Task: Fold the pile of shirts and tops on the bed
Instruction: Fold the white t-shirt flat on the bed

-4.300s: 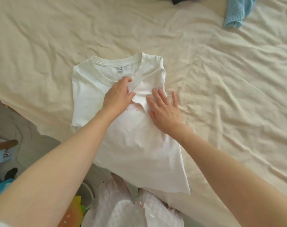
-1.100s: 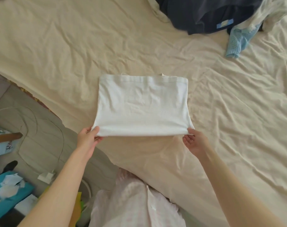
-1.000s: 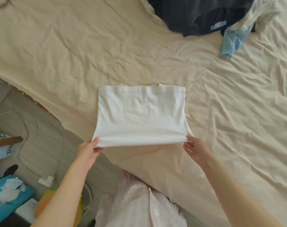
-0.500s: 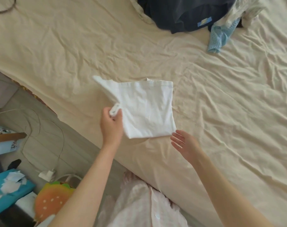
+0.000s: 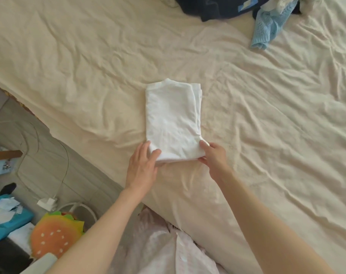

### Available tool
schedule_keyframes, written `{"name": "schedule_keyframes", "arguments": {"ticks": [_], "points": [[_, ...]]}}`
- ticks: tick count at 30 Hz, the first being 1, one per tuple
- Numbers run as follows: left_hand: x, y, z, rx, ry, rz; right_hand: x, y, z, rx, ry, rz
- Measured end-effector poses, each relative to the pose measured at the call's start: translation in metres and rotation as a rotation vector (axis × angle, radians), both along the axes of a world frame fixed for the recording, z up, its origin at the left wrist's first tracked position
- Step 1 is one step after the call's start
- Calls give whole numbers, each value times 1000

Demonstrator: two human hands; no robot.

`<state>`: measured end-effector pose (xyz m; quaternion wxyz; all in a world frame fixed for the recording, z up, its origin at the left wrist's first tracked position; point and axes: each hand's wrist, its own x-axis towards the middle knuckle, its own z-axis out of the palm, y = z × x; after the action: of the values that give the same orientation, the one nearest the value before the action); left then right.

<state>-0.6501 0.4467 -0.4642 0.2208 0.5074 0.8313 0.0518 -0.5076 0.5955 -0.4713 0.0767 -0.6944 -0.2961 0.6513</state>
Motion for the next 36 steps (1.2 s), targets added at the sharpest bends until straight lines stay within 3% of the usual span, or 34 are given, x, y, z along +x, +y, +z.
{"name": "schedule_keyframes", "arguments": {"ticks": [8,10,12,15,17,24,28,31,36], "points": [[-11,-5,-4,13,27,16,14,-10,-4,26,-91,58],[-9,-8,-8,20,-45,69,16,-13,-7,43,-148,77],[-5,-6,-10,25,-250,325,16,-14,-7,56,-157,93],[-7,5,-5,47,-751,932,12,-10,-4,18,-63,149],[-12,10,-6,53,-960,1116,9,-8,-2,-62,12,166],[-7,13,15,-79,-1132,1153,11,-11,14,-223,100,10],[-2,-14,38,-266,-1258,1218,35,-28,36,-369,53,20],[0,-26,54,-350,-1257,1209,48,-38,53,-426,42,-22],[-16,2,69,-296,-1319,1202,37,-21,67,-372,92,-120]]}}
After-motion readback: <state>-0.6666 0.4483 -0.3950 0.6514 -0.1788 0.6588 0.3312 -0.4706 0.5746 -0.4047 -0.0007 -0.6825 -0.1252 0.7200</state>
